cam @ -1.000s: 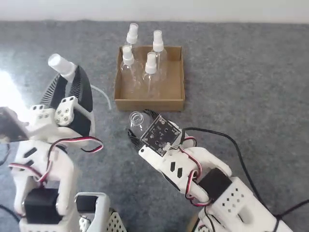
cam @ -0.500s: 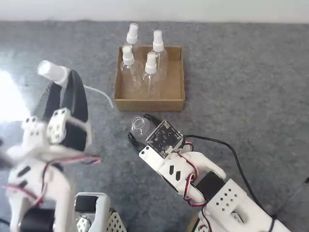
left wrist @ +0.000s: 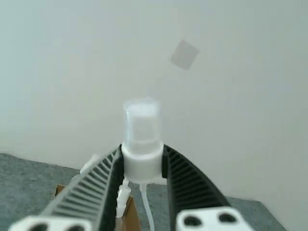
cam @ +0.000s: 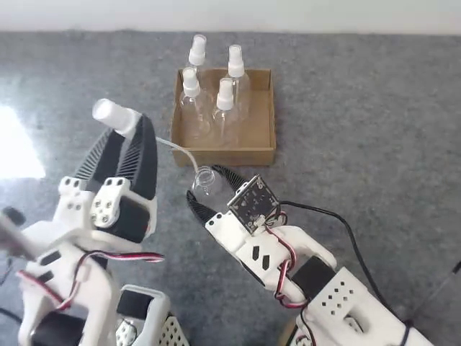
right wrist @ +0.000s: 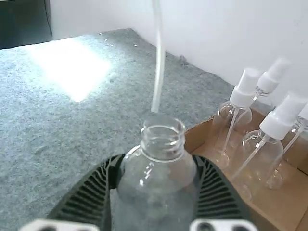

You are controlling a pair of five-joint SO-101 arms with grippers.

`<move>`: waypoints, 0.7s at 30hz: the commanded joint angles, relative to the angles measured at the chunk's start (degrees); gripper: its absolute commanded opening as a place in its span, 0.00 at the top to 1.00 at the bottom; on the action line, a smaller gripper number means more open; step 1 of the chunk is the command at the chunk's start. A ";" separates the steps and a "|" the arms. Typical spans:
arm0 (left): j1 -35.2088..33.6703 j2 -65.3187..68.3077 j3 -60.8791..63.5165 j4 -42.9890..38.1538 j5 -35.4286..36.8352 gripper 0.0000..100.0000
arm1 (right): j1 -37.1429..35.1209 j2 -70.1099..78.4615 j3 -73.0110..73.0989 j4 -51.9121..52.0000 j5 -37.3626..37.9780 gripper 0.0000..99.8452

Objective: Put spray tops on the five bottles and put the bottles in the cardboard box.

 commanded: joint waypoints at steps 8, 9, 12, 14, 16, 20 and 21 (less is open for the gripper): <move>4.13 -0.26 4.88 -6.33 -2.02 0.99 | 0.48 -1.98 -0.70 -1.45 -0.62 0.92; 4.04 -0.26 4.97 -5.89 -2.02 0.99 | 0.57 -1.98 -0.70 -1.45 -0.62 0.92; 4.04 -0.26 4.97 -4.40 -2.11 0.99 | 0.57 -2.42 -0.70 -1.27 -0.62 0.92; 3.96 -0.09 4.97 -3.87 -2.29 0.99 | 0.57 -2.42 -0.70 -1.27 -0.62 0.92; 4.13 -0.09 5.58 -4.13 -4.04 0.99 | 0.57 -2.42 -0.70 -1.19 -0.62 0.92; 4.13 -0.09 8.48 -5.54 -4.48 0.99 | 0.57 -2.42 -0.70 -1.10 -0.62 0.92; 4.13 -0.18 9.10 -5.98 -4.48 0.99 | 0.57 -2.42 -0.70 -1.10 -0.62 0.92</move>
